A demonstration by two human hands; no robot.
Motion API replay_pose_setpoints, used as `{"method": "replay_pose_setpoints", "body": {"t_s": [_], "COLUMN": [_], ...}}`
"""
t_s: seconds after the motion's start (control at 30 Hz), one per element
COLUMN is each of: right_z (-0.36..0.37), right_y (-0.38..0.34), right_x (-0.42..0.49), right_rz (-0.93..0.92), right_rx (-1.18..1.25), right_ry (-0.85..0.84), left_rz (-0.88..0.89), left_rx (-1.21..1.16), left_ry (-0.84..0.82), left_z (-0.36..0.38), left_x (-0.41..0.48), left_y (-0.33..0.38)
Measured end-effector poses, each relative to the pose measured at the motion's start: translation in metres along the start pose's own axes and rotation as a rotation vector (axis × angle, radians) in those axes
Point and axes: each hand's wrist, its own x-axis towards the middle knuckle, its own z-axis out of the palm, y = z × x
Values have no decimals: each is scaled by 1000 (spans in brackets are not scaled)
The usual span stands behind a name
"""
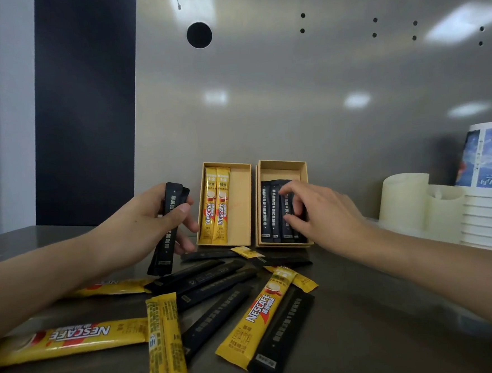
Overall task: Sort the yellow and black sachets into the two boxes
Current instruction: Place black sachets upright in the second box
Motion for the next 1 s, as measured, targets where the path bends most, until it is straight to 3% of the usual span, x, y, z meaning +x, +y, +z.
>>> {"method": "replay_pose_setpoints", "body": {"t_s": [0.17, 0.3, 0.47, 0.6, 0.77, 0.87, 1.0], "right_z": [-4, -15, -21, -22, -25, -24, -30], "right_y": [-5, -22, -35, -30, -27, -26, -24], "right_x": [-1, -6, -23, -31, -33, -33, -33], "right_rz": [-42, -74, -218, -214, -181, -120, -56], "right_rx": [-38, 89, 293, 396, 467, 524, 323], "right_ry": [8, 45, -241, -432, -399, -467, -467], "left_rz": [-1, 13, -12, 31, 98, 107, 57], "left_rx": [17, 155, 179, 210, 317, 456, 524], "left_ry": [-11, -41, -109, -78, -108, -157, -228], "left_z": [1, -1, 0, -2, -2, 1, 1], "left_x": [0, -1, -4, -6, -10, -11, -11], "left_y": [1, -1, 0, 3, 10, 10, 11]}}
